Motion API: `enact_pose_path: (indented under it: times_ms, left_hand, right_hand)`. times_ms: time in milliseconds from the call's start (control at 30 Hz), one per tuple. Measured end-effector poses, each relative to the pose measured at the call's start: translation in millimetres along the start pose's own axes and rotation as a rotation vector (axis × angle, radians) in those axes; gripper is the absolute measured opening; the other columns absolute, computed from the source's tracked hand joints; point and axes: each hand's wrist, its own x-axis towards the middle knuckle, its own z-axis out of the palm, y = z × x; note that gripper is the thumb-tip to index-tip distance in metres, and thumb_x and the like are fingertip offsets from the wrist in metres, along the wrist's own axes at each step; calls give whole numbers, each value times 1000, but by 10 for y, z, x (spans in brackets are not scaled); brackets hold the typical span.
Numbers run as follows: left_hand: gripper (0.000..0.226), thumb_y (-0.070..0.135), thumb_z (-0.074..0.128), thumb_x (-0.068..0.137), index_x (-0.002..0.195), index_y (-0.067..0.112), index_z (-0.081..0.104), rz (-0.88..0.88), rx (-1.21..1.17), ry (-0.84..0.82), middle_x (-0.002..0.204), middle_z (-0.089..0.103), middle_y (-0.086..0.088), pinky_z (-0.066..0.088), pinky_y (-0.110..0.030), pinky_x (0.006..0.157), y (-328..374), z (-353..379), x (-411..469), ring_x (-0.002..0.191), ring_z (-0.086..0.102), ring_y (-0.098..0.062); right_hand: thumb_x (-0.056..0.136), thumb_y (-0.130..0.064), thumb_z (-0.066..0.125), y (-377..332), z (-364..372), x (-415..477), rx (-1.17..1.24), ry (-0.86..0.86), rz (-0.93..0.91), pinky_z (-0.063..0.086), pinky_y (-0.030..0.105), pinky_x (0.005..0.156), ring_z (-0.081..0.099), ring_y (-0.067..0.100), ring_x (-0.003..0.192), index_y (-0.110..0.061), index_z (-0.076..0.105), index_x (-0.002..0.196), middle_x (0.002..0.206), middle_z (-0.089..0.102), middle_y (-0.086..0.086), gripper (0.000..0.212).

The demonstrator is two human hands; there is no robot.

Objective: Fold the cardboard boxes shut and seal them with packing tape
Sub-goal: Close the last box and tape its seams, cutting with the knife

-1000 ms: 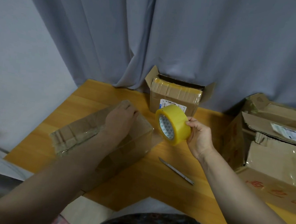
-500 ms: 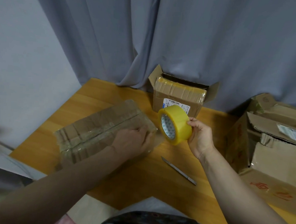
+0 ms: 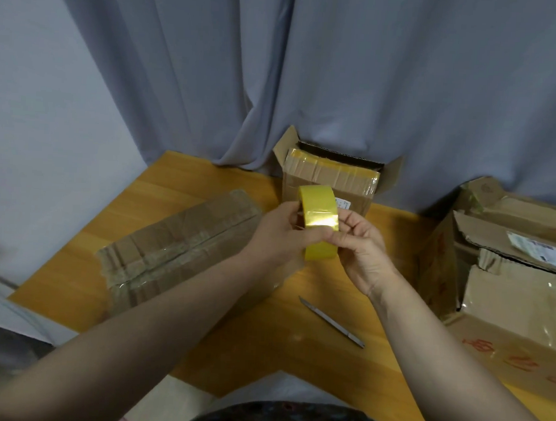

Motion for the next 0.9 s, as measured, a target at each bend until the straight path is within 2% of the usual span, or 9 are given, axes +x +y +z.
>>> enact_pose_path:
  times_ms: [67, 167, 233, 333, 467, 600, 667, 800, 900]
  left_hand:
    - [62, 36, 80, 72, 122, 14, 52, 25, 9, 129, 107, 63, 7, 54, -29, 84, 7, 9, 13, 96, 62, -8]
    - [63, 33, 79, 74, 128, 21, 50, 188, 165, 232, 115, 52, 5, 42, -12, 80, 31, -53, 55, 101, 52, -6]
    - [51, 31, 77, 77, 124, 25, 60, 276, 246, 219, 114, 47, 3, 34, -2, 78, 42, -86, 81, 104, 47, -8]
    - [28, 25, 77, 77, 105, 22, 72, 323, 213, 261, 105, 48, 9, 33, 2, 76, 30, -108, 98, 101, 48, -5]
    - [10, 21, 74, 80, 89, 15, 75, 418, 296, 277, 96, 54, 12, 34, -1, 75, 33, -147, 126, 95, 51, -6]
    - [15, 22, 64, 86, 88, 10, 70, 572, 477, 267, 95, 62, 0, 39, -15, 73, 36, -155, 102, 90, 55, -14]
    - [16, 23, 61, 87, 88, 10, 69, 622, 557, 265, 91, 63, -1, 37, -18, 70, 72, -188, 94, 84, 54, -11]
    - [18, 12, 63, 87, 104, 16, 67, 484, 495, 73, 80, 64, 1, 48, -24, 72, 275, -302, 132, 72, 55, -9]
    - [23, 9, 59, 89, 106, 21, 68, 401, 410, -72, 83, 70, -3, 53, -31, 79, 421, -417, 145, 80, 64, -18]
  right_hand:
    - [64, 1, 72, -35, 22, -10, -82, 20, -43, 55, 26, 78, 65, 23, 96, 4, 57, 114, 104, 68, 15, 53]
    - [68, 6, 68, -63, 39, -14, -136, 29, -65, 56, 24, 75, 65, 17, 91, -2, 60, 107, 99, 69, 10, 41]
    - [63, 1, 70, -73, 47, -7, -130, 22, -59, 57, 24, 73, 65, 16, 88, -5, 61, 104, 95, 70, 7, 43]
    - [60, -2, 72, -80, 65, 3, -134, 21, -41, 56, 26, 73, 65, 17, 87, -3, 61, 106, 94, 69, 8, 47]
    - [64, 0, 71, -68, 77, 21, -159, 27, -25, 56, 26, 72, 65, 19, 86, 2, 59, 111, 97, 68, 12, 49]
    - [68, -5, 69, -81, 79, 21, -134, 27, 2, 55, 25, 74, 65, 18, 85, 1, 61, 112, 98, 69, 13, 45]
    - [76, -6, 66, -103, 77, 19, -158, 37, 18, 53, 25, 76, 66, 16, 84, -1, 64, 110, 95, 70, 10, 35]
    - [84, -7, 60, -191, 54, 9, -195, 63, 34, 53, 27, 78, 67, 17, 79, -6, 70, 94, 83, 72, 6, 14]
    - [84, -5, 59, -254, 32, 1, -187, 84, 27, 54, 29, 80, 68, 19, 78, -7, 71, 91, 81, 73, 6, 13]
